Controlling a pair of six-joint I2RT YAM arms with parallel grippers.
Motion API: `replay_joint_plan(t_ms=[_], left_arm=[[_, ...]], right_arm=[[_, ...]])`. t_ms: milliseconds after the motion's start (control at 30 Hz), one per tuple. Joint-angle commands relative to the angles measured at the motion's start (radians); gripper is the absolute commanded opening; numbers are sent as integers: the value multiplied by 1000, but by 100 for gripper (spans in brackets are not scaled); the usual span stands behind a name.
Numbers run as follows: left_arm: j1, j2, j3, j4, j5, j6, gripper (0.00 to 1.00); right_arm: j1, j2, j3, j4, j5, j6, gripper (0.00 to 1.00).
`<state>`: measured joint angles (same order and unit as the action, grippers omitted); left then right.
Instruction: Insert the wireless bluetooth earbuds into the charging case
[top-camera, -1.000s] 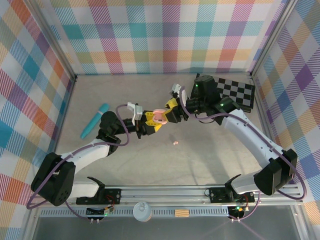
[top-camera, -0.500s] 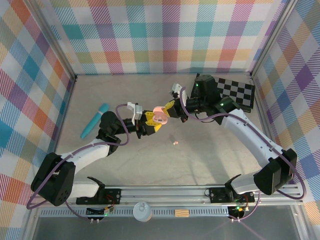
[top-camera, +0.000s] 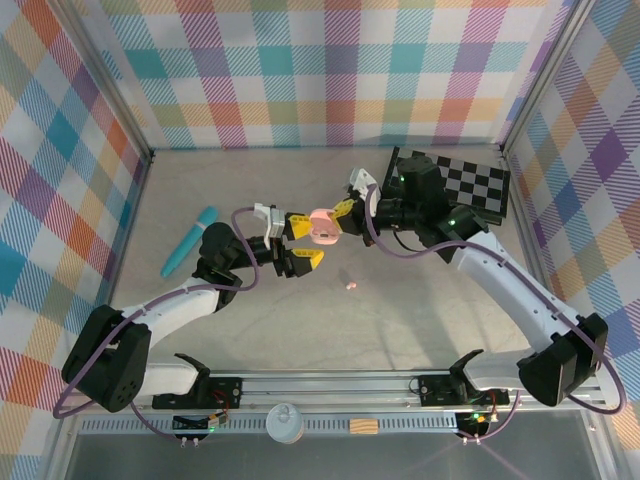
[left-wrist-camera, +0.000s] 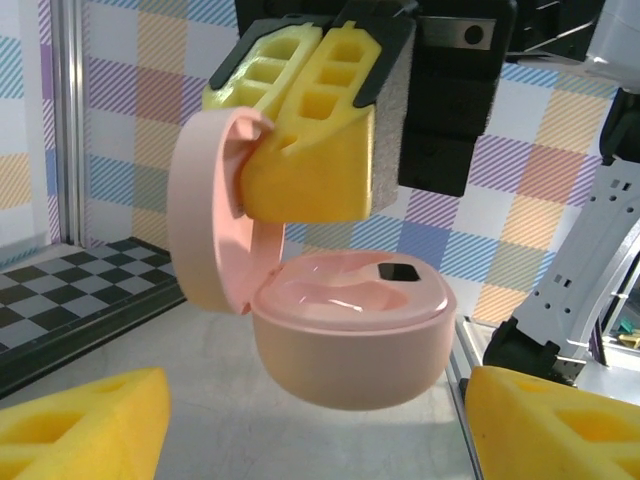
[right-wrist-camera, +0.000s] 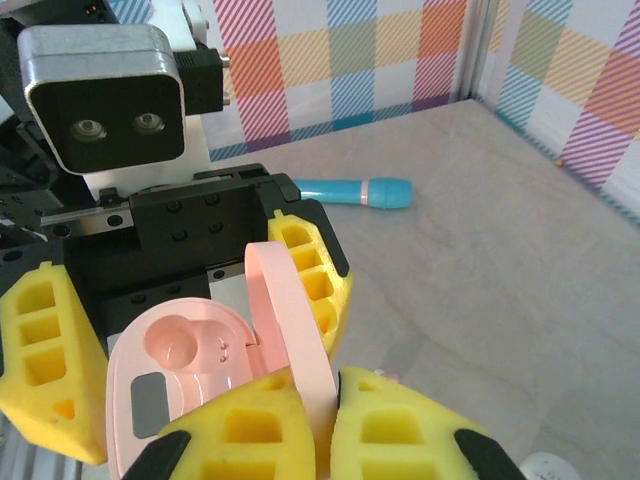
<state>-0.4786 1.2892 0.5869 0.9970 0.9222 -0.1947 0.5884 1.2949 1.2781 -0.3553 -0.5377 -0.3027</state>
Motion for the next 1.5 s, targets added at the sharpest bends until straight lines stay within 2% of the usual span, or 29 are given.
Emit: replay_joint_plan(t_ms=[0,333,767,1167,1333,1467], left_arm=[[6,4,28,31,-7,-8,78],[6,24,36,81,-1,-49,72],[6,29,43,91,2,-40,68],[6,16,34,77,-8,-24,72],[6,17,36,74,-1,-22,60],[6,17,30,74,0,-17,56]], right_arm=[[16,-18,-11,48,39,-34,0],[27,9,-6,59,55,-50,0],[26,13,-2,25,31,-66,0],[28,26,4,-1,24,-76,0],[28,26,7,5,22,-69,0],[29,23,9,14,20,-60,0]])
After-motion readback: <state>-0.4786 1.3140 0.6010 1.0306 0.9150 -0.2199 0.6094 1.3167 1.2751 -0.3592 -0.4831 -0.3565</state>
